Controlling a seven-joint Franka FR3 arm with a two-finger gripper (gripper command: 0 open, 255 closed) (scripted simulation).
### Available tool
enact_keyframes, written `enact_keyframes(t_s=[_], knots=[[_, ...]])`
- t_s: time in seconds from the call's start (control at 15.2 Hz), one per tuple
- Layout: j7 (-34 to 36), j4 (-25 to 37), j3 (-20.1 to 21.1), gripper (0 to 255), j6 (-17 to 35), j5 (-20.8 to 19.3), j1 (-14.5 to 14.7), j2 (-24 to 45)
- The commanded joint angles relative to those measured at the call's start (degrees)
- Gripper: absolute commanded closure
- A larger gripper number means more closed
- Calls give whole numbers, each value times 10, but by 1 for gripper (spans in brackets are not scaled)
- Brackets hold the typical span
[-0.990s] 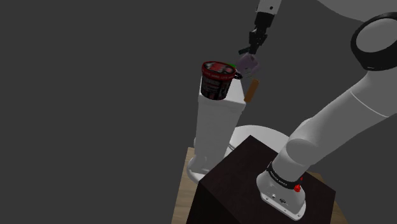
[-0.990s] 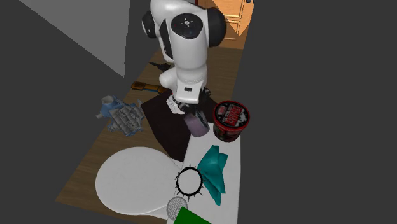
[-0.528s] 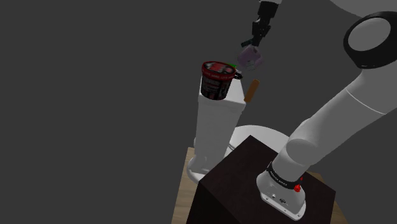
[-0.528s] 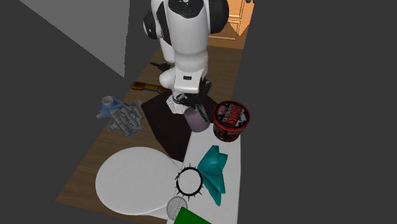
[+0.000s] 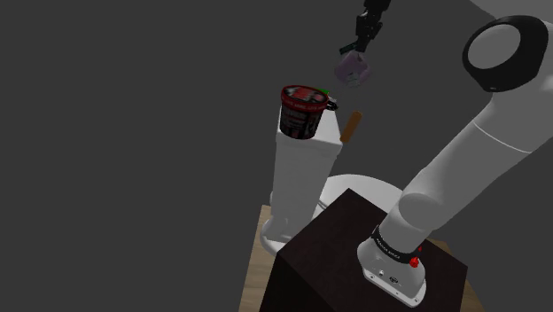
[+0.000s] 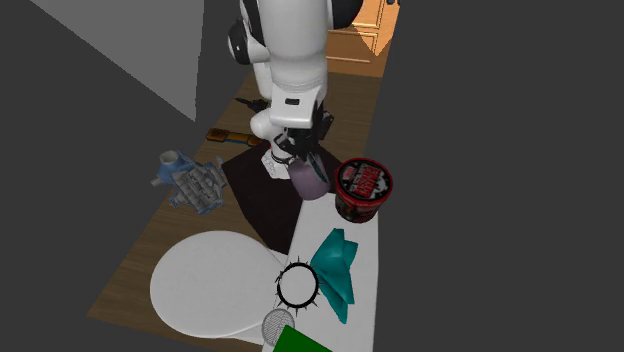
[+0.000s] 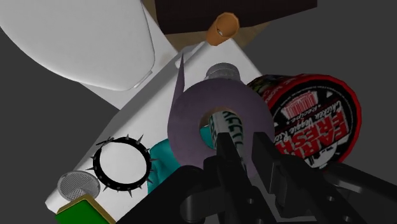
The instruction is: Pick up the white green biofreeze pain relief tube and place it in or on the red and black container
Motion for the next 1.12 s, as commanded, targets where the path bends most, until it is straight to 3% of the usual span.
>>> enact_keyframes(t_s=[0.0, 0.33, 0.73, 1.06], knots=[[-2, 36, -3, 255, -22, 5, -1, 15], [-10, 109, -11, 255, -66, 18, -6, 47], [81, 178, 31, 255, -111, 36, 32, 66], [157, 286, 59, 255, -165, 63, 60, 117]])
